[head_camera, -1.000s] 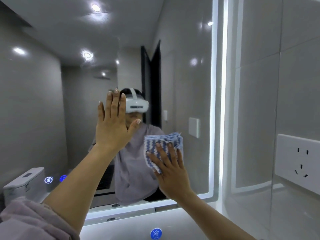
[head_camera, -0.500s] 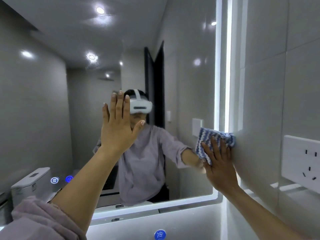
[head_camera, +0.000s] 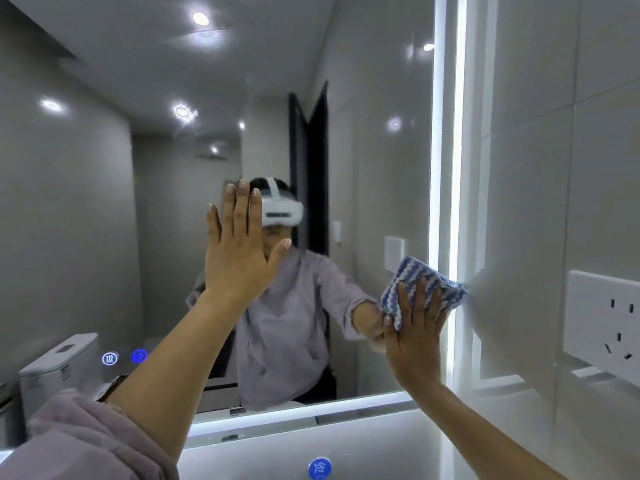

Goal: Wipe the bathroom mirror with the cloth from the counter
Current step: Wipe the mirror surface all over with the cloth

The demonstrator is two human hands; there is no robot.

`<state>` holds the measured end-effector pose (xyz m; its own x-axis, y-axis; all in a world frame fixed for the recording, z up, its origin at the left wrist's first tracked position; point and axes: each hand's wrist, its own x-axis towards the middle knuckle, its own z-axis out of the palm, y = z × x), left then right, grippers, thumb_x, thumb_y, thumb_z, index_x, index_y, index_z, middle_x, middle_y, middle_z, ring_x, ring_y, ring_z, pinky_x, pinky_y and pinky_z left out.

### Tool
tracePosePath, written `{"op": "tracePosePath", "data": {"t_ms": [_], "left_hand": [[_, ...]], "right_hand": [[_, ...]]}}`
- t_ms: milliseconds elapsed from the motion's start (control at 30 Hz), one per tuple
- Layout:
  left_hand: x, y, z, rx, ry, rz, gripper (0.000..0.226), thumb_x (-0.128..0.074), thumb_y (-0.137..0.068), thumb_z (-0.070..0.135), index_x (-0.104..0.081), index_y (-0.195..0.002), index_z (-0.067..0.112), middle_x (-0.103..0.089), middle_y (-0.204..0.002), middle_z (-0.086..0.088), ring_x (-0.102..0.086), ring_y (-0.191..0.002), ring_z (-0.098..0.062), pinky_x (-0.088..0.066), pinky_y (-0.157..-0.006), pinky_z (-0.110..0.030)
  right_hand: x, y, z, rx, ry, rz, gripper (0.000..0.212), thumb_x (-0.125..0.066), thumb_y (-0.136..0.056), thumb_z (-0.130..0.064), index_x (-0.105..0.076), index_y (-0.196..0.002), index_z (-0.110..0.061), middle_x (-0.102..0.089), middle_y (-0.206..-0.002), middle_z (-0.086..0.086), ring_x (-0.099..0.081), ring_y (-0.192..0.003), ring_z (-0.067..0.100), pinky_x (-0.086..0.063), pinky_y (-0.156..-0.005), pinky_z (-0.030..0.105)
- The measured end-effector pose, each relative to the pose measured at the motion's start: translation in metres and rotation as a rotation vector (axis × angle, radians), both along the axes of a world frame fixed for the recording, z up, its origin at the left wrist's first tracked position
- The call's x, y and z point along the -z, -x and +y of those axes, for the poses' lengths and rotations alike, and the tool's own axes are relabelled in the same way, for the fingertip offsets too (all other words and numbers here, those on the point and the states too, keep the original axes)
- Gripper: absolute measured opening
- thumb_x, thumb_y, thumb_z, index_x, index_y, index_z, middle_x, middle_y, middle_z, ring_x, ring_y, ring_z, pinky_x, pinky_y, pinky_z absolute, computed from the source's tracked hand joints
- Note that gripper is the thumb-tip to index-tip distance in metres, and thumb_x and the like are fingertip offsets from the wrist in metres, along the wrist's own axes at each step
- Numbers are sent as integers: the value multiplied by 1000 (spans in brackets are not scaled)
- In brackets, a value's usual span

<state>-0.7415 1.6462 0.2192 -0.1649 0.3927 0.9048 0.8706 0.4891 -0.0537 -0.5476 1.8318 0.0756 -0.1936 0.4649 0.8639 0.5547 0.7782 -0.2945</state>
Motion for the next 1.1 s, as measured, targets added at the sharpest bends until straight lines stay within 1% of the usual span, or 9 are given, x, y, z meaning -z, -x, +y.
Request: {"op": "tracePosePath", "data": {"t_ms": [100, 233, 367, 433, 567, 667, 800, 900, 1100], "left_hand": [[0, 0, 1, -7, 9, 2, 88, -18, -90, 66, 15, -147, 8, 20, -157, -10, 19, -144, -26, 12, -117, -45], [0, -1, 0, -12, 11, 3, 88, -8, -85, 66, 18, -146, 9, 22, -156, -9, 19, -144, -26, 11, -118, -46], [-1, -1, 0, -7, 15, -2, 88, -12, -89, 68, 16, -146, 8, 18, -157, -11, 18, -145, -26, 9, -118, -47], [0, -1, 0, -4, 16, -2, 88, -14, -87, 65, 16, -146, 8, 18, -157, -11, 18, -145, -26, 9, -118, -47], [0, -1, -1, -3, 12, 8, 88, -17, -87, 64, 15, -147, 7, 16, -158, -12, 16, -145, -27, 7, -118, -48], [0, 1, 0, -21, 18, 23, 88, -16, -89, 66, 15, -147, 7, 15, -158, -13, 15, -145, -28, 6, -118, -49], [1, 3, 1, -29, 21, 30, 89, -14, -89, 68, 13, -147, 7, 13, -158, -13, 13, -146, -28, 5, -118, -49], [1, 4, 2, -26, 21, 26, 88, -18, -90, 66, 12, -148, 7, 12, -158, -13, 13, -146, -28, 3, -118, -50], [1, 6, 2, -24, 26, 39, 88, -18, -90, 65, 8, -149, 6, 10, -158, -14, 11, -146, -29, 4, -118, -49]], "right_hand": [[9, 4, -6, 1, -4, -108, 62, 8, -92, -61, 17, -149, -37, 30, -155, -7, 22, -145, 23, 4, -118, 51], [20, 16, -18, -15, -143, -174, 63, -29, -98, -41, -4, -153, -23, 5, -161, 8, 5, -147, 36, 3, -119, 49], [28, 38, -38, -32, -235, -226, 67, -41, -94, -33, -12, -154, -23, -6, -161, 9, 1, -148, 34, 0, -118, 50], [31, 50, -52, -58, -279, -258, 66, -40, -95, -33, -12, -154, -26, -10, -161, 8, -2, -147, 35, -4, -116, 51], [32, 74, -81, -76, -424, -427, 61, -33, -97, -39, -12, -153, -31, -1, -162, 1, -4, -148, 33, 0, -119, 52], [36, 93, -99, -91, -444, -497, 65, -33, -94, -45, -9, -153, -33, -5, -162, -3, -3, -148, 29, -4, -118, 50], [39, 102, -102, -114, -423, -474, 67, -34, -94, -46, -3, -153, -35, 1, -162, -3, 3, -148, 27, -8, -114, 52], [37, 96, -96, -132, -453, -483, 65, -33, -96, -45, -2, -152, -37, 7, -161, -7, 0, -149, 25, -8, -116, 51], [40, 74, -71, -102, -523, -386, 56, -37, -98, -39, -19, -151, -36, -6, -161, -6, -6, -149, 26, -4, -120, 46]]}}
